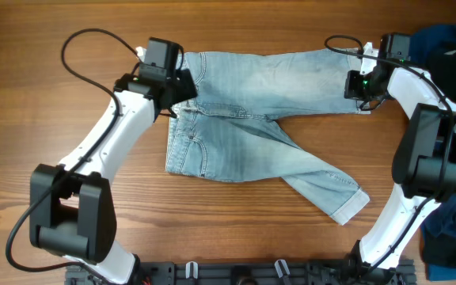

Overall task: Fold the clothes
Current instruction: 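Grasp the jeans waistband with the left gripper and pull leftward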

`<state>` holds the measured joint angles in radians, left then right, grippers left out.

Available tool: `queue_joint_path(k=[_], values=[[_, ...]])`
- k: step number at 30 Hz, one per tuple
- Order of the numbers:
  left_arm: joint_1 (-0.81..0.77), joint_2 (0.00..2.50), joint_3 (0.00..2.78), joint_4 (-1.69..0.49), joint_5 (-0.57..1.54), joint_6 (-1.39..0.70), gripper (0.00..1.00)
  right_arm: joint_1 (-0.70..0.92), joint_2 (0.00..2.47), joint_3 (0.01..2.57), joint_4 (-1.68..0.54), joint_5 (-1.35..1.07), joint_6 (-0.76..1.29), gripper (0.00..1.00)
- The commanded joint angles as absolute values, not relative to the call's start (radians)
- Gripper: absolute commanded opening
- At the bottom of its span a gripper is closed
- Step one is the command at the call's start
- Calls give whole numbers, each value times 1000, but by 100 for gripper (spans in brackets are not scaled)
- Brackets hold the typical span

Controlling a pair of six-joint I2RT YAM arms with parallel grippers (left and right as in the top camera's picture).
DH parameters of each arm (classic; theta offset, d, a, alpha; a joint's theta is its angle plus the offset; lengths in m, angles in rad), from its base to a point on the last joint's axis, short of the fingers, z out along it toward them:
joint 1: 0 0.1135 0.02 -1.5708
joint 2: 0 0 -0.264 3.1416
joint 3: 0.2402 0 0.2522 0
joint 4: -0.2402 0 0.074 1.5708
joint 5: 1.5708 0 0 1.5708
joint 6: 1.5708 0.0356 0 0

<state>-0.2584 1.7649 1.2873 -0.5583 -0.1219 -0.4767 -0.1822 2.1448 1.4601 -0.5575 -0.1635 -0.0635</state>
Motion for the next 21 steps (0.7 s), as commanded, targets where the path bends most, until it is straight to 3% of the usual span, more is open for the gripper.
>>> queue_joint_path(k=[1, 8, 15, 21], values=[[-202, 1759, 1306, -512, -131, -486, 84, -175, 2225, 1423, -586, -134, -50, 4], [-131, 1753, 1329, -550, -30, -456, 84, -175, 2066, 1560, -627, -353, -52, 7], [-114, 1752, 1329, -701, 121, -448, 85, -178, 1817, 1570, -797, -405, -49, 33], [-89, 1752, 1329, -813, 387, -373, 86, -177, 1671, 1570, -981, -372, -49, 51]])
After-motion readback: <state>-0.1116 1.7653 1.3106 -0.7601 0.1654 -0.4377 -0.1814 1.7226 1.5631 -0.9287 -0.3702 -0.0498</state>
